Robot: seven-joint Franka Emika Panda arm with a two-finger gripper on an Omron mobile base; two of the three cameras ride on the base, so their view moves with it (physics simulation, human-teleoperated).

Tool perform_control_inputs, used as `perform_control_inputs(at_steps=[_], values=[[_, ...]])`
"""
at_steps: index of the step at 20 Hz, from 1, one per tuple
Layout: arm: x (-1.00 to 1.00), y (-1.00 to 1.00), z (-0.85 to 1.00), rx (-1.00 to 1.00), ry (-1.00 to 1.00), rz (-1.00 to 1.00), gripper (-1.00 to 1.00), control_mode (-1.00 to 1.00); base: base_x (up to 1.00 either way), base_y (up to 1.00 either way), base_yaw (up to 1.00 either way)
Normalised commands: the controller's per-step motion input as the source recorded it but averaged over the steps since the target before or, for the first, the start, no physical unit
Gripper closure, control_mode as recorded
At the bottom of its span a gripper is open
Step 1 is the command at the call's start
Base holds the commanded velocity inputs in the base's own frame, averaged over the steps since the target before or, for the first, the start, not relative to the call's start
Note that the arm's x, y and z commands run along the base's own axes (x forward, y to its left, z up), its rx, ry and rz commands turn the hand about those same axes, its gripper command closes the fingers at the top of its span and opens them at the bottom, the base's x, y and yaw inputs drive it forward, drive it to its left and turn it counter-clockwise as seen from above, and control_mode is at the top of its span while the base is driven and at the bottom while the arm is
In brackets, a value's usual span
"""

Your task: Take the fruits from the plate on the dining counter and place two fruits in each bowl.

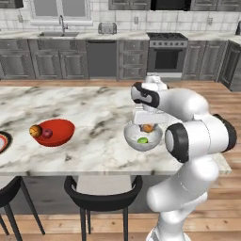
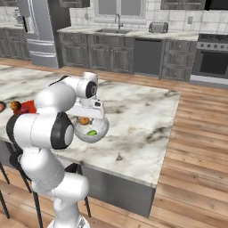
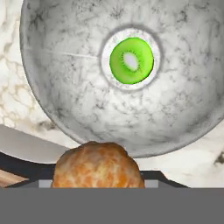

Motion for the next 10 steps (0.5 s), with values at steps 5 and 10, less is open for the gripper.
perform_control_inputs(at_steps=[5, 10], values=[[1.00, 0.08, -0.06, 0.00, 0.01, 0.00, 1.00, -1.00, 0.00, 0.00, 0.00], [0.51, 0.00, -0.17, 0.00, 0.07, 0.00, 1.00, -1.00, 0.00, 0.00, 0.00]])
